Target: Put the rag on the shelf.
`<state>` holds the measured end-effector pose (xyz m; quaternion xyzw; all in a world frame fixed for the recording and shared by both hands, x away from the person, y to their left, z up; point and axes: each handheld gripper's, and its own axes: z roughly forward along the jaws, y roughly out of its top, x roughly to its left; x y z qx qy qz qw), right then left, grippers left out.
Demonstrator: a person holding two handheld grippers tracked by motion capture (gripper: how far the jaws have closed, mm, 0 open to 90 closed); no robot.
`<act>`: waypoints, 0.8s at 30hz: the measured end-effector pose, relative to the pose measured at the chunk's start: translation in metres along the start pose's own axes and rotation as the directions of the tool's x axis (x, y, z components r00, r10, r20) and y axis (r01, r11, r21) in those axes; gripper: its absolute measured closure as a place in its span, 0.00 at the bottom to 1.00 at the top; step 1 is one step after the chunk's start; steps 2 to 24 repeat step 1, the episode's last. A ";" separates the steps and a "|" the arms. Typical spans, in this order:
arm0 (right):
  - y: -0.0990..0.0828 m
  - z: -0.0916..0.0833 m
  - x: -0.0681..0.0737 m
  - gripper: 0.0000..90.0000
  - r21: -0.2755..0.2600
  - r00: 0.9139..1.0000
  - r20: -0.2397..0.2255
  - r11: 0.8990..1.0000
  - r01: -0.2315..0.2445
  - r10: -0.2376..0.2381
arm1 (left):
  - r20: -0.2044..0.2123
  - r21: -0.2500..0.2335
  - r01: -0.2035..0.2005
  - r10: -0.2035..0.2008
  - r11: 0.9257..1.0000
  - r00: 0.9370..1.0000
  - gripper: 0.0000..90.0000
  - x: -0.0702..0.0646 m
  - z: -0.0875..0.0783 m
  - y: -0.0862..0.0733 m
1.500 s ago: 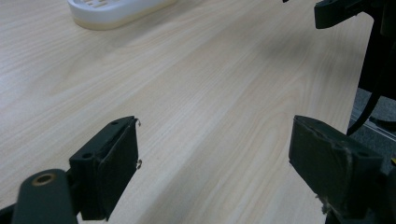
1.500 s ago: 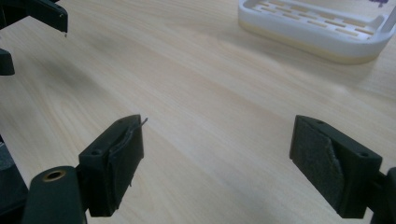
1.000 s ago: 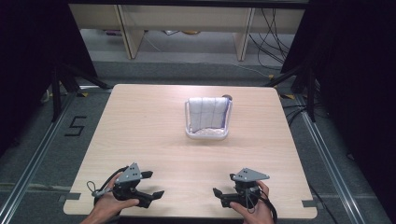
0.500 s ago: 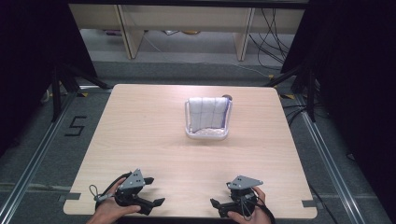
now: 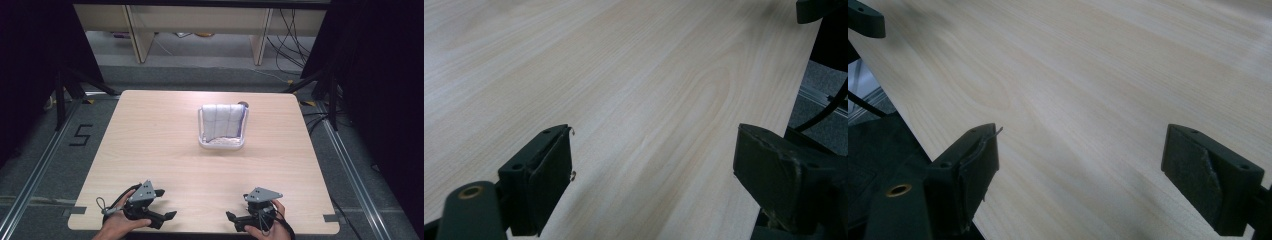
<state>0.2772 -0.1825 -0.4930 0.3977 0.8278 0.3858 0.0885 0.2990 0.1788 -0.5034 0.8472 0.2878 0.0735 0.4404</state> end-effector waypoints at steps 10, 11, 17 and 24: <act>0.000 0.000 -0.002 0.18 -0.007 1.000 0.003 1.000 0.024 -0.024 | -0.002 -0.009 0.021 -0.021 1.000 1.000 0.17 0.000 0.001 0.000; 0.000 0.000 -0.002 0.18 -0.007 1.000 0.003 1.000 0.024 -0.024 | -0.002 -0.009 0.021 -0.021 1.000 1.000 0.17 0.000 0.001 0.000; 0.000 0.000 -0.002 0.18 -0.007 1.000 0.003 1.000 0.024 -0.024 | -0.002 -0.009 0.021 -0.021 1.000 1.000 0.17 0.000 0.001 0.000; 0.000 0.000 -0.002 0.18 -0.007 1.000 0.003 1.000 0.024 -0.024 | -0.002 -0.009 0.021 -0.021 1.000 1.000 0.17 0.000 0.001 0.000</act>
